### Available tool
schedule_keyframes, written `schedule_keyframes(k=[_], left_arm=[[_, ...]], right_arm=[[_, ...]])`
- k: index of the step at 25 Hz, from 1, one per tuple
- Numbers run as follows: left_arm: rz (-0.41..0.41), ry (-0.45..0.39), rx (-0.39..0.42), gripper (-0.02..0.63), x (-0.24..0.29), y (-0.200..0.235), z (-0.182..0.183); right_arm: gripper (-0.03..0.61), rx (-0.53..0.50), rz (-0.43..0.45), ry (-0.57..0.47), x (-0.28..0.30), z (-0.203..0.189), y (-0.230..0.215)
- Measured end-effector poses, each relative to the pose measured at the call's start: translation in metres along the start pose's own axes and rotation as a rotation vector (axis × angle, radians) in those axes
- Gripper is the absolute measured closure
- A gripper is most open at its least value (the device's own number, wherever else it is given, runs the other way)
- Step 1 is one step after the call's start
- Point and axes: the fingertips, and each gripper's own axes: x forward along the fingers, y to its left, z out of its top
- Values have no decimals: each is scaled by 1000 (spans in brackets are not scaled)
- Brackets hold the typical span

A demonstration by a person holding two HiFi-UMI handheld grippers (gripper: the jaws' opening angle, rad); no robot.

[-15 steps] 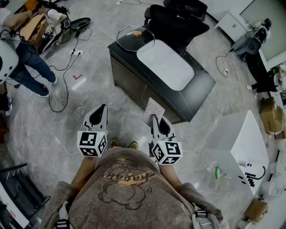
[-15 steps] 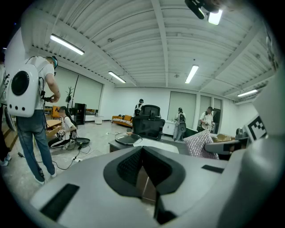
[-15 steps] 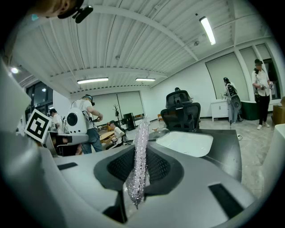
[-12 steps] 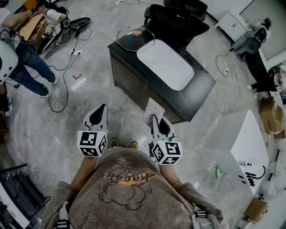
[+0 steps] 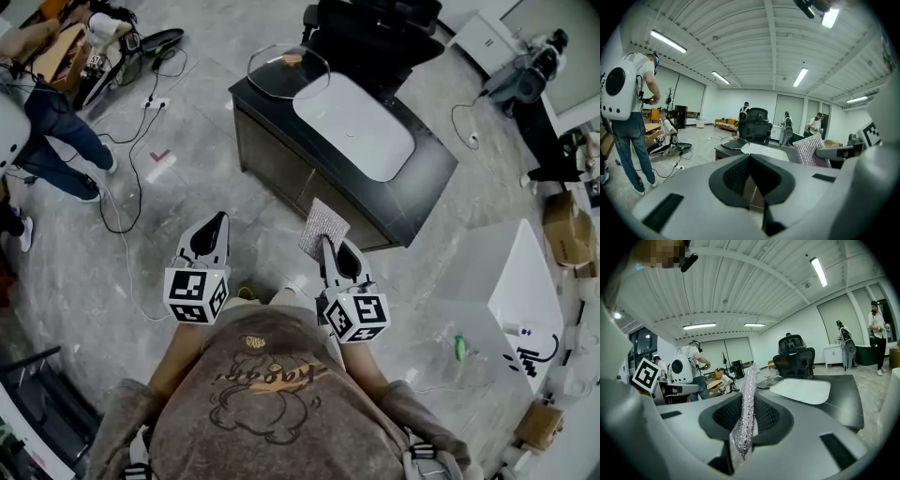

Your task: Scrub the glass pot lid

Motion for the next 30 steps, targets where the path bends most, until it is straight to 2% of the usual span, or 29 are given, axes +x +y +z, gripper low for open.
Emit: schedule_keyframes(k=[7,15,24,30], left_arm=[[-38,13,-11,597,12,24,-5],[-54,3,-1,596,54,41,9],[-73,3,-6,597,143,73,41],[-85,-3,-11,597,207,85,79]], right_arm=[[499,-3,-21,-17,18,-3,11],[499,-14,-53,-30,59,10,-8],[499,-9,-32,-34,156,41,-43],[499,-16,-15,-42,220,81,-76]])
